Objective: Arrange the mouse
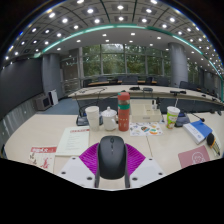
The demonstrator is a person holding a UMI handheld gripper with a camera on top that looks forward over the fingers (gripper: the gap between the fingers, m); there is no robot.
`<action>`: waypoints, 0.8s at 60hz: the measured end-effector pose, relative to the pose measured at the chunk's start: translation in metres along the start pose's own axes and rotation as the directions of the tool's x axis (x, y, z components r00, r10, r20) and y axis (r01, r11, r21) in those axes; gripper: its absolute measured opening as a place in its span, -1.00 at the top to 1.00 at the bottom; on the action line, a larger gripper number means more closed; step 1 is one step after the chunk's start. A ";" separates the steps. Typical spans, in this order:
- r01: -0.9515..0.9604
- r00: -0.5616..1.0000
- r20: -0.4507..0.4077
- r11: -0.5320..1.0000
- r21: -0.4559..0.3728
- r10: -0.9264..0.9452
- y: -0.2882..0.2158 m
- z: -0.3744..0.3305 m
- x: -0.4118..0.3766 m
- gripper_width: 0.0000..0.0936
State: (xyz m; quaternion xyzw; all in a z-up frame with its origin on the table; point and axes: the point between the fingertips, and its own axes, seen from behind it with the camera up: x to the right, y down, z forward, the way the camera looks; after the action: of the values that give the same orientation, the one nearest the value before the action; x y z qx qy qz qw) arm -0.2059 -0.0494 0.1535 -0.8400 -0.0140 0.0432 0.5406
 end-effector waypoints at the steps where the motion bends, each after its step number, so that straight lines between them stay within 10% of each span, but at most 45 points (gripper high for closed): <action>1: -0.003 1.000 0.005 1.000 0.017 0.003 -0.012 -0.008 0.007 0.27; 15: -0.051 0.994 -0.087 0.990 0.133 0.063 -0.098 -0.077 0.193 0.28; 48: -0.058 0.980 -0.198 0.980 -0.190 0.020 0.148 -0.015 0.426 0.22</action>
State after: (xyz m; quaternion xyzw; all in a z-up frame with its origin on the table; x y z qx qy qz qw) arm 0.2162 -0.0942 0.0002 -0.8891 0.0516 -0.0304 0.4538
